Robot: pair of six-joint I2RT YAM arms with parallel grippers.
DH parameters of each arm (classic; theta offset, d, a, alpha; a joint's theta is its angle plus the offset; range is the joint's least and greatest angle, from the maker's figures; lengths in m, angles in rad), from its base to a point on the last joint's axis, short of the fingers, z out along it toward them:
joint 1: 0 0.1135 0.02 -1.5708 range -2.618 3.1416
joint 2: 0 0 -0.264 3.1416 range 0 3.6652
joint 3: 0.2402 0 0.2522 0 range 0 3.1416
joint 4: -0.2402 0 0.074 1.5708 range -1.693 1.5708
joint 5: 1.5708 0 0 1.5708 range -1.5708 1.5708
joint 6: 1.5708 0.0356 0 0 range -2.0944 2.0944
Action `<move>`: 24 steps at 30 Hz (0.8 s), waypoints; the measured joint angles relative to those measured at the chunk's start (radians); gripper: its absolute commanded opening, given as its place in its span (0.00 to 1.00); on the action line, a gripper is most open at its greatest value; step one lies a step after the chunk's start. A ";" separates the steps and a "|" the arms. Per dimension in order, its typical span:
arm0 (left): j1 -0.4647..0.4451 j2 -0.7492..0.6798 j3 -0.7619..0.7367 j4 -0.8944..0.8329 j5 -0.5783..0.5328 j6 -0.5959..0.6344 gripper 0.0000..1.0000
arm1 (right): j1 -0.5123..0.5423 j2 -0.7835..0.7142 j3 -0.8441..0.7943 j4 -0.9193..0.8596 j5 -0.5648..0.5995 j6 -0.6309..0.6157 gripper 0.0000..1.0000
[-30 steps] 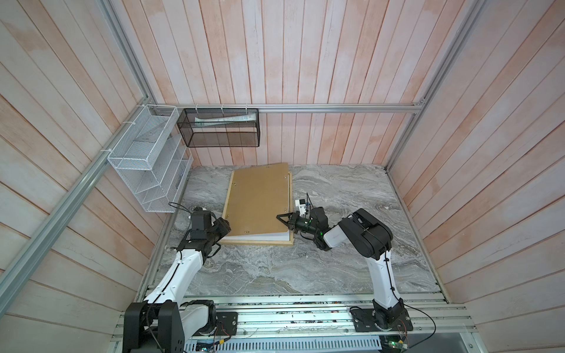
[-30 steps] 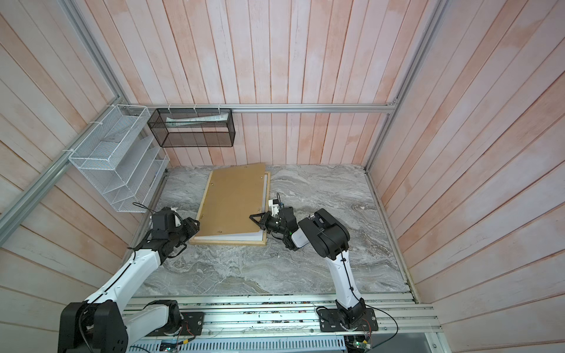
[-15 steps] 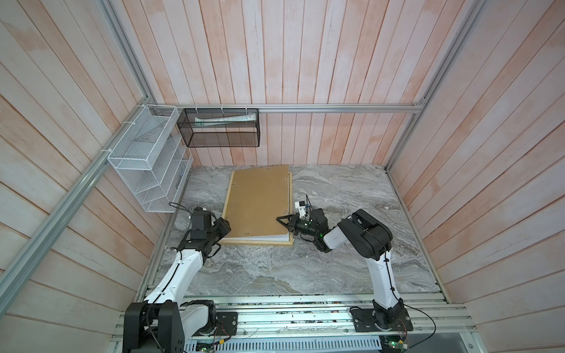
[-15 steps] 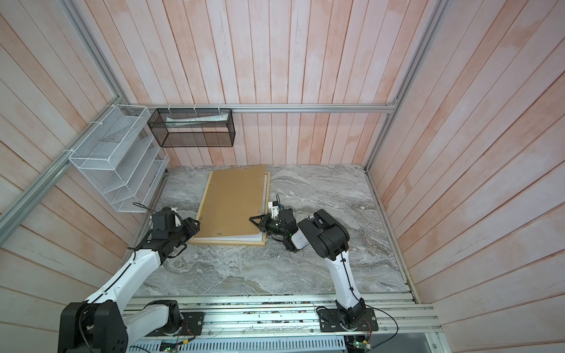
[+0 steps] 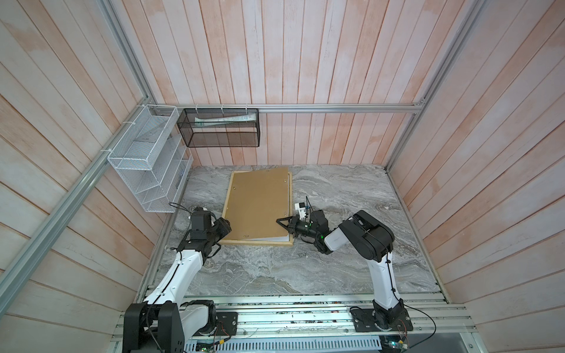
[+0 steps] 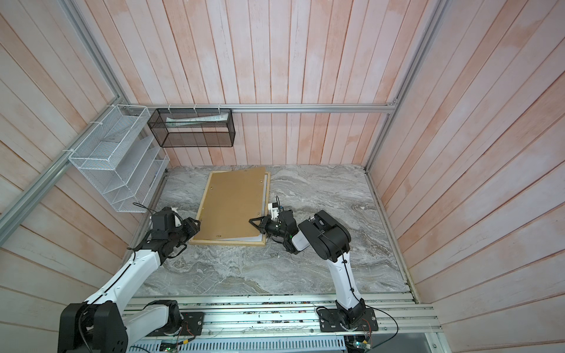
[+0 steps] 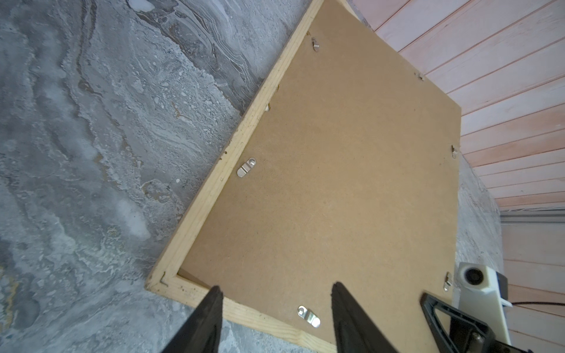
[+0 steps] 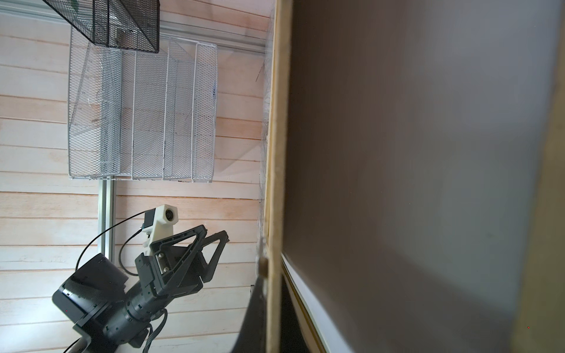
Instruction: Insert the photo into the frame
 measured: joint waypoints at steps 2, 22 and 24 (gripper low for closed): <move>0.002 -0.001 -0.001 0.000 0.002 0.000 0.58 | 0.002 -0.006 -0.008 0.001 0.003 -0.002 0.00; 0.004 -0.002 -0.002 0.000 0.005 0.000 0.58 | 0.005 -0.015 0.027 -0.084 -0.005 -0.043 0.06; 0.003 -0.002 -0.002 0.000 0.005 0.000 0.58 | 0.005 -0.015 0.034 -0.098 -0.008 -0.051 0.10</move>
